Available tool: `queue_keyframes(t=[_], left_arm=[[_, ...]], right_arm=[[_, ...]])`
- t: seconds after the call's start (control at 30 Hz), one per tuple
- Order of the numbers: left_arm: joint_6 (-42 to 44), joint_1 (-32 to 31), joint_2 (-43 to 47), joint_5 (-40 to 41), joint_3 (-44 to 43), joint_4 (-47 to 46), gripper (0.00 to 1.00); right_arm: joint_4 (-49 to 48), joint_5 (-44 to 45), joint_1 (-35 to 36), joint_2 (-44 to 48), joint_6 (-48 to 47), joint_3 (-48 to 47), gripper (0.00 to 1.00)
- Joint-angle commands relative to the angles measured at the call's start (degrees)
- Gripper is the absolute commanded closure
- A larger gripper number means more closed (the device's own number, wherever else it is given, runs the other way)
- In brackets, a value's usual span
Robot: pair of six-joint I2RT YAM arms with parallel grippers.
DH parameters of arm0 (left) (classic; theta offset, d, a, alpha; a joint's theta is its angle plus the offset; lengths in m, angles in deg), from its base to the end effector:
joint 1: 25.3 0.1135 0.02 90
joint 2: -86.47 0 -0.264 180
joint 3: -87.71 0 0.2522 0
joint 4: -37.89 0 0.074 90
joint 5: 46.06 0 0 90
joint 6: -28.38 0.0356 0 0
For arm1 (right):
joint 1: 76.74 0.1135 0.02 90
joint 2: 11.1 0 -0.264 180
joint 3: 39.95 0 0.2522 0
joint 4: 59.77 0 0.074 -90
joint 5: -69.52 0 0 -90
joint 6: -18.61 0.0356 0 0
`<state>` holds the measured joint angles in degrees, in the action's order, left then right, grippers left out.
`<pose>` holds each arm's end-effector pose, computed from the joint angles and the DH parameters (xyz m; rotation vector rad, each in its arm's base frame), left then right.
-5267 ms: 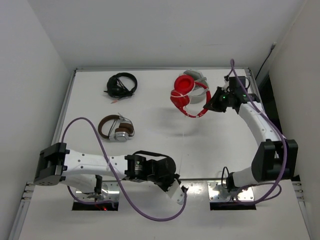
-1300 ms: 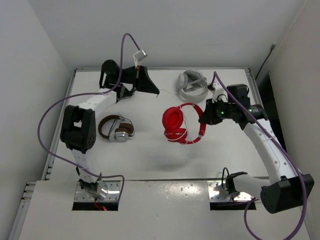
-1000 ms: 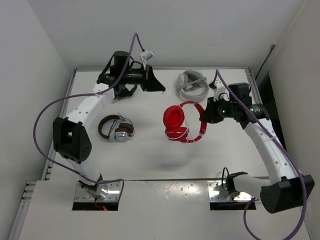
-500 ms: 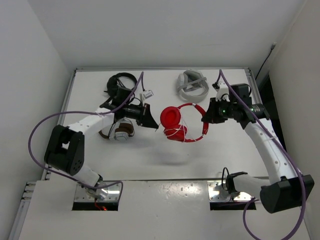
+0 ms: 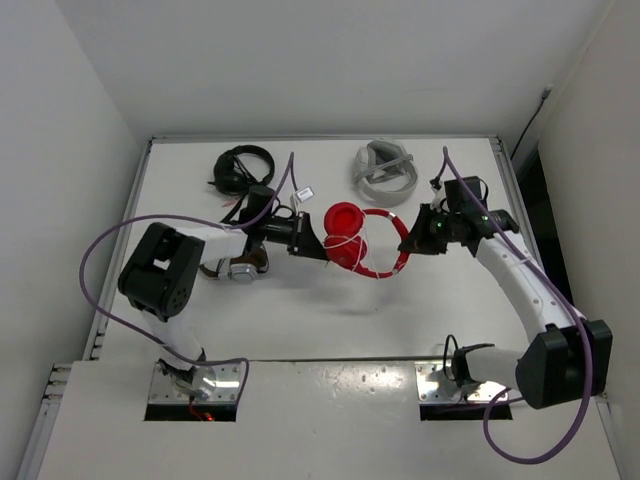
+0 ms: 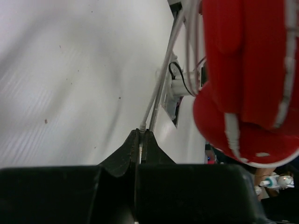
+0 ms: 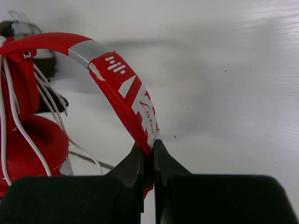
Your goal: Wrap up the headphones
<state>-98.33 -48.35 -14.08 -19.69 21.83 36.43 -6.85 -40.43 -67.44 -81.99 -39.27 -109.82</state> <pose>0.3104 -0.1667 0.1804 0.4678 2.2568 -1.7639 0.2438 0.0522 0.2716 0.3657 2.5590 0.7216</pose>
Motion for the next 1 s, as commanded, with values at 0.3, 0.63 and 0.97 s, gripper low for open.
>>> queue_keyframes(t=[0.3, 0.63, 0.97], left_arm=[[-21.74, -6.83, -13.78, 1.85, -0.43, -25.21, 1.00], [-28.51, -10.53, -24.59, 5.72, -3.24, -32.24, 1.00], [-33.52, -12.64, -31.55, 5.72, -8.87, -38.92, 0.99]], right_arm=[[-11.82, 18.71, -0.42, -6.00, 14.72, 0.22, 1.00], [-15.24, 15.81, -4.99, -14.27, 19.29, 3.03, 1.00], [-20.87, 21.52, -6.05, -17.35, 17.28, 5.23, 1.00]])
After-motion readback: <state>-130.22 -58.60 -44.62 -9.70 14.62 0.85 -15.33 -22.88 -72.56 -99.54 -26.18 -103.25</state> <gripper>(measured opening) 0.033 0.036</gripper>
